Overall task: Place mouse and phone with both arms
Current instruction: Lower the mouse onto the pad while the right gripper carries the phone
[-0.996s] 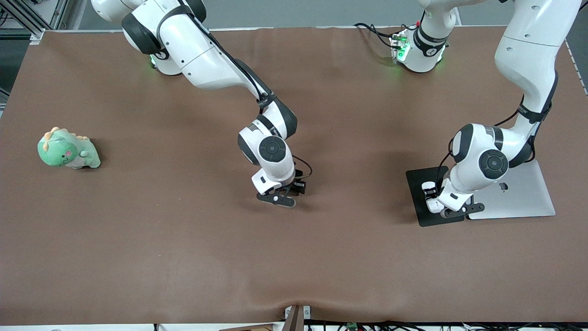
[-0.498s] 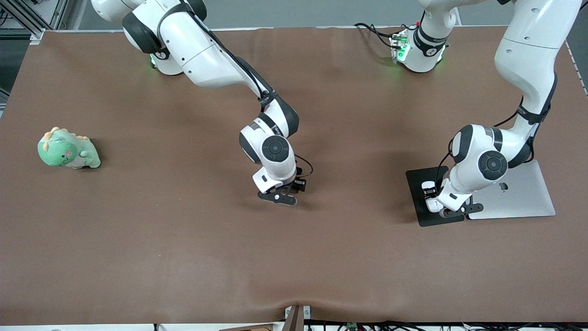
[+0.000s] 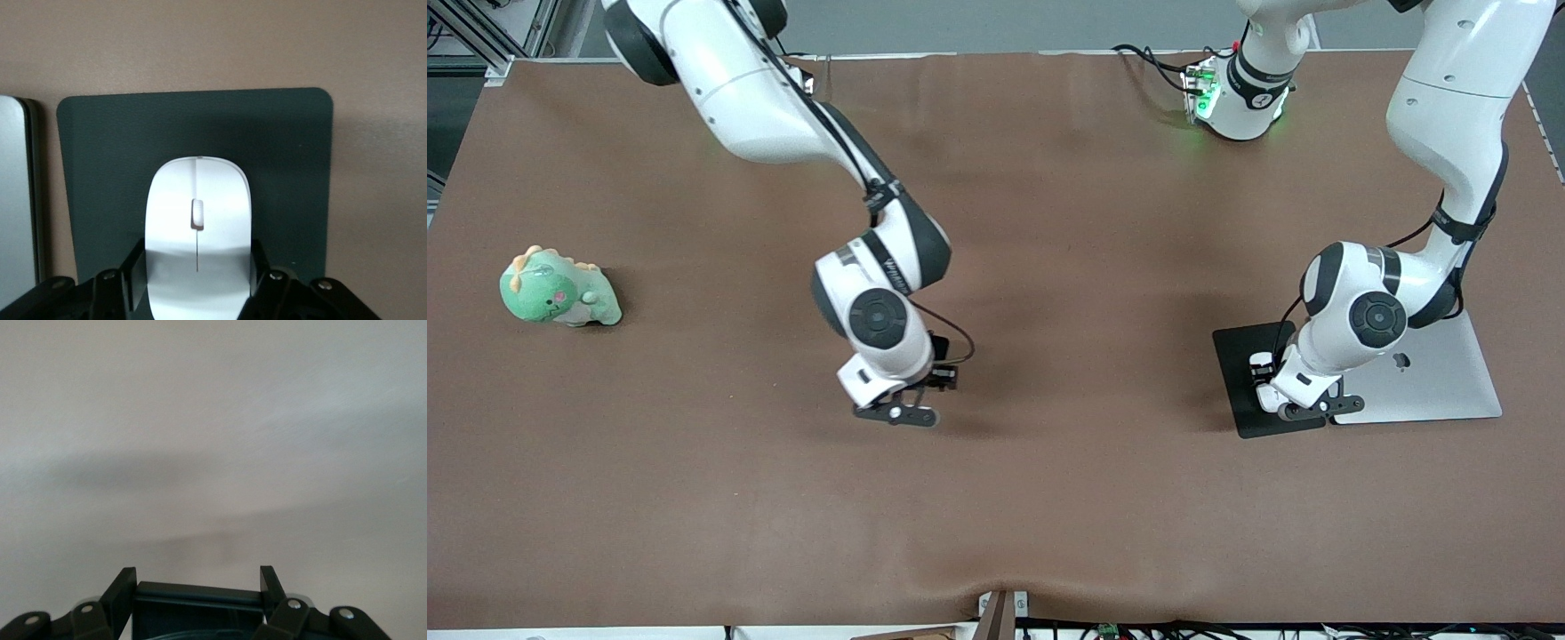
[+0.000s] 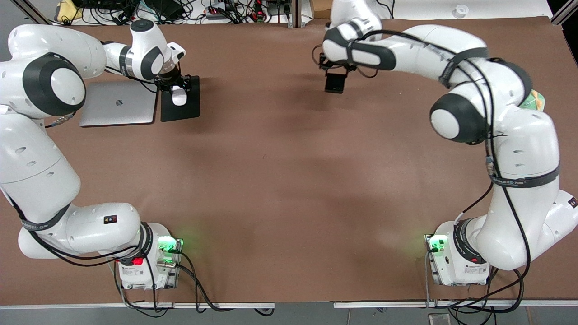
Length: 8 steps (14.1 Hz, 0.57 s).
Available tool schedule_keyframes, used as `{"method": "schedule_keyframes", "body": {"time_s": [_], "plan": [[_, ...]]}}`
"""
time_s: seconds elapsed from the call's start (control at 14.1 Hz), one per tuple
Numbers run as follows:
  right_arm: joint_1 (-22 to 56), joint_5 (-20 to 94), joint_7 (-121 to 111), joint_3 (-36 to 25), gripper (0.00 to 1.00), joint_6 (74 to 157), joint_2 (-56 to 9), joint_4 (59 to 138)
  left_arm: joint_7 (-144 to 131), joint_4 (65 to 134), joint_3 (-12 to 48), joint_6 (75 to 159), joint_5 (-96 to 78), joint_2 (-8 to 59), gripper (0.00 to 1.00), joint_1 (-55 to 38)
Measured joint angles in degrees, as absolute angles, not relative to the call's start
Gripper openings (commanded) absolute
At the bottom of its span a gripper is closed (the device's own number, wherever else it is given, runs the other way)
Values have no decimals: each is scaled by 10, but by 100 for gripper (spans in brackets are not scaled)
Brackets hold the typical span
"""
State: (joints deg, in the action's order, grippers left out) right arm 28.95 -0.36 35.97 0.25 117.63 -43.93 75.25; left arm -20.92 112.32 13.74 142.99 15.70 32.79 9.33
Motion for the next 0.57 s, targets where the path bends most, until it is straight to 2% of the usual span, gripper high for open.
{"method": "schedule_keyframes", "body": {"time_s": [0.14,0.21,0.28,0.36,0.57], "plan": [[263,-4,328,2,0,1175,-398,799,-209,1123,137,1431,157,330,51,94],[252,-4,313,2,0,1174,-375,826,-209,1123,137,1431,157,330,66,94],[241,-4,297,2,0,1171,-354,853,-209,1123,138,1432,157,330,94,94],[230,-4,277,1,0,1169,-333,878,-209,1123,138,1432,157,330,100,94],[183,-4,194,0,0,1167,-283,940,-209,1120,139,1433,157,330,100,94]]}}
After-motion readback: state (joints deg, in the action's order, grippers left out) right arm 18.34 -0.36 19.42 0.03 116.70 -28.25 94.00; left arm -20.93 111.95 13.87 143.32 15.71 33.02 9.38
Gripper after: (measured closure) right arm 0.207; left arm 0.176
